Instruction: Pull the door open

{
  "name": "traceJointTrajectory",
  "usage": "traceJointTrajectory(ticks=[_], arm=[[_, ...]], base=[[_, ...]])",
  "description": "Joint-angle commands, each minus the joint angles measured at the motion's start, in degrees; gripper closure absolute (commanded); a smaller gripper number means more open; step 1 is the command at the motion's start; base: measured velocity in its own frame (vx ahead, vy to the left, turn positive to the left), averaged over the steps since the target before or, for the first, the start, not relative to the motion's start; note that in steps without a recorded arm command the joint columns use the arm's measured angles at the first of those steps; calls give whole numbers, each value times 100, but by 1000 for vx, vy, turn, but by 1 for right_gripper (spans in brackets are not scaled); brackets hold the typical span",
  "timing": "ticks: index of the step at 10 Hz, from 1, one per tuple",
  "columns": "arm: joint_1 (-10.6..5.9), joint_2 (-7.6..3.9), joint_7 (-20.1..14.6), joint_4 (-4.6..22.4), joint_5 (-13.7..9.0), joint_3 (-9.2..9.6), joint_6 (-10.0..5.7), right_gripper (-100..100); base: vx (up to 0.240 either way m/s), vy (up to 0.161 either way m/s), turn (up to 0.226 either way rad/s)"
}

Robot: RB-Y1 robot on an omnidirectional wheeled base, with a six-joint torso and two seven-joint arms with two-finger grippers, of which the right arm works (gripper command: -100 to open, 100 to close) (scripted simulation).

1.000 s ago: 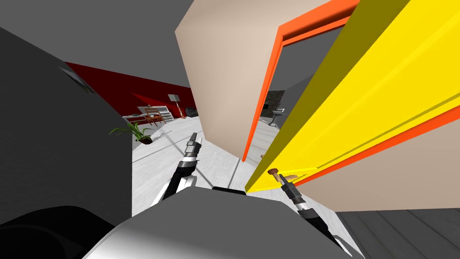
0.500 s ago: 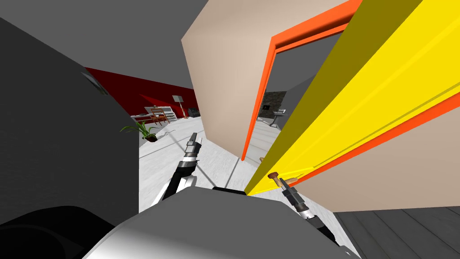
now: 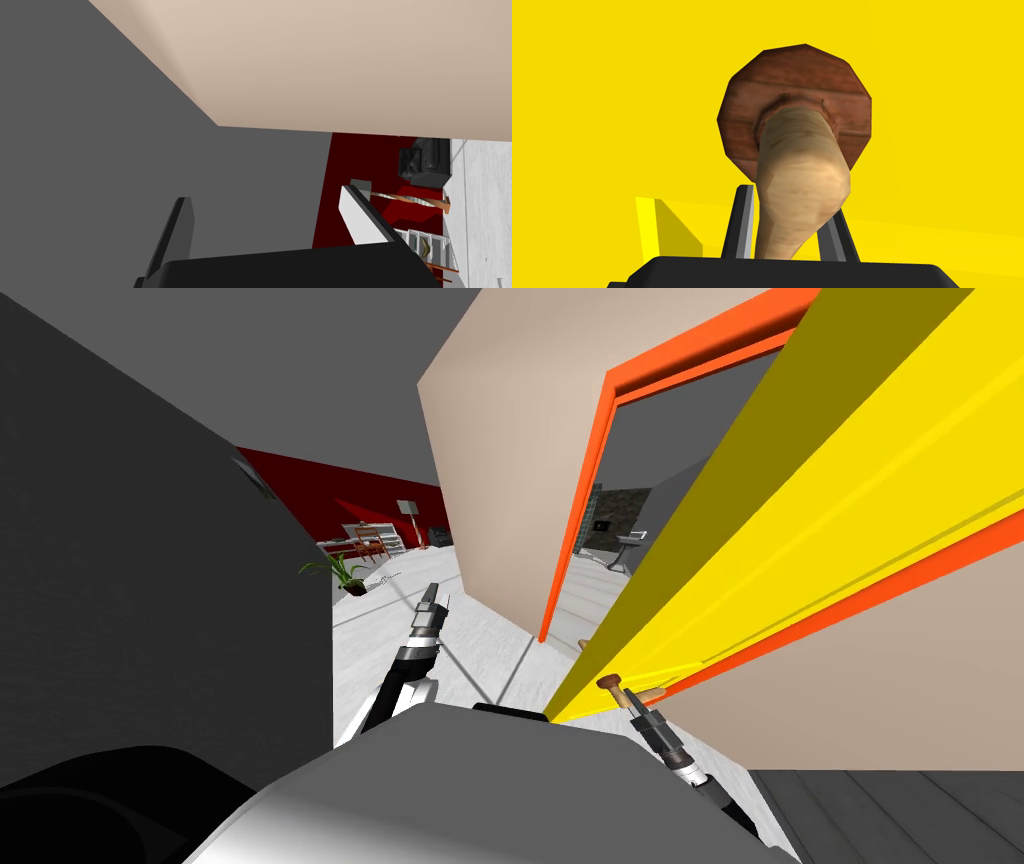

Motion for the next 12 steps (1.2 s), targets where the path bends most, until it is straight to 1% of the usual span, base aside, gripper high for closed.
traceJointTrajectory(ticks=[1,2,3,6,7,9,11,12], arm=[[0,0,0,0,0,0,0,100],[15,-13,11,-6,26,44,-59,100],[21,-16,14,-6,33,54,-74,100],[70,-41,39,-11,91,144,-205,100],[90,-51,48,-13,113,180,-257,100],[100,-57,53,-14,125,198,-284,100],[142,-78,75,-19,173,274,-395,100],[152,-83,80,-20,185,292,-423,100]], base=[[-34,-18,30],[45,26,-61],[74,40,-81],[41,33,-95],[5,6,-21],[7,10,-37],[7,7,-22],[-14,-2,-14]])
